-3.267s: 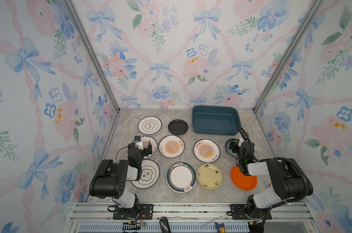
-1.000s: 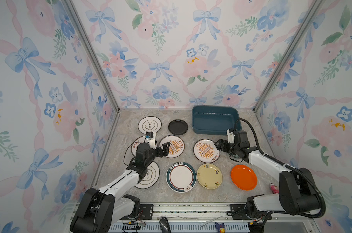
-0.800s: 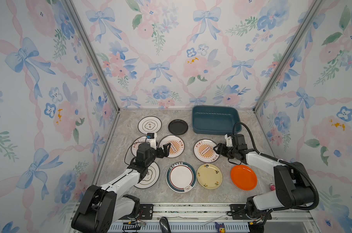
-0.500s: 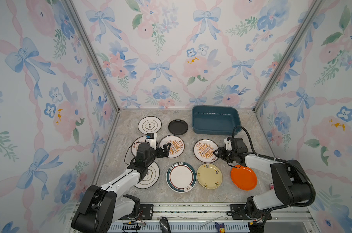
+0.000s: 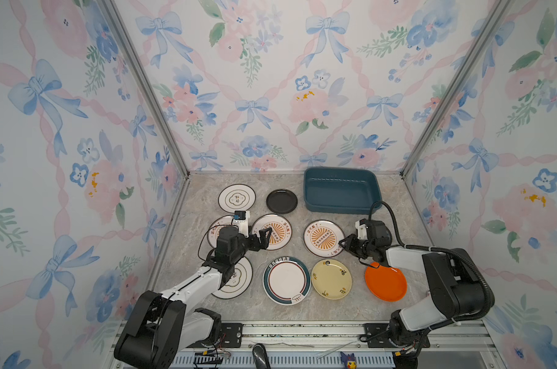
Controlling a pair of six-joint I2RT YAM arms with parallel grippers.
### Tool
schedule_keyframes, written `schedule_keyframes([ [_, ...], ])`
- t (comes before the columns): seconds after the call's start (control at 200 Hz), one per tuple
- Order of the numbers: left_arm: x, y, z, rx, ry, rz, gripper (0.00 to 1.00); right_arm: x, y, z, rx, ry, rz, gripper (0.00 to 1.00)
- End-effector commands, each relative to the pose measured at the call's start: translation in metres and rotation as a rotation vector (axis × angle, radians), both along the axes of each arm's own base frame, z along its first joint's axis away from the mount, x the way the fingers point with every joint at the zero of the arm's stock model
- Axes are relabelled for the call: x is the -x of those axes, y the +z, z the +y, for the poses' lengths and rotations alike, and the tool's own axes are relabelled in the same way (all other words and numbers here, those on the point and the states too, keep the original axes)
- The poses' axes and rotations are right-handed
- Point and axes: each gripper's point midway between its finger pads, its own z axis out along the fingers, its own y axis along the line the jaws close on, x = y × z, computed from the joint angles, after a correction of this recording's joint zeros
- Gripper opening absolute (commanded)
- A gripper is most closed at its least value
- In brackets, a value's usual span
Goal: Place the plates into the plastic bin on the countertop
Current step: Pick up the plate from the center of the table.
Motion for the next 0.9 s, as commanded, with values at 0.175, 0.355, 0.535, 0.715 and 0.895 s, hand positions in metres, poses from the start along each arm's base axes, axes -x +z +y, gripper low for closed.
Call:
schedule_keyframes([
  [0.175, 0.004, 0.008, -0.038, 0.090, -0.155, 0.012, 0.98, 0.005, -0.005, -0.004, -0.045, -0.013, 0.011, 0.18],
  [0.355, 0.006, 0.008, -0.059, 0.119, -0.221, 0.027, 0.98, 0.002, 0.006, -0.007, -0.062, -0.013, -0.014, 0.05],
  [0.535, 0.007, 0.007, -0.079, 0.123, -0.271, 0.039, 0.96, -0.001, 0.017, -0.010, -0.070, -0.013, -0.035, 0.00],
  [0.715, 0.010, 0.006, -0.096, 0.142, -0.328, 0.048, 0.93, -0.003, 0.038, -0.011, -0.093, -0.010, -0.068, 0.00],
  [0.895, 0.014, 0.002, -0.111, 0.206, -0.398, 0.063, 0.90, -0.003, 0.073, -0.008, -0.140, 0.014, -0.111, 0.00],
])
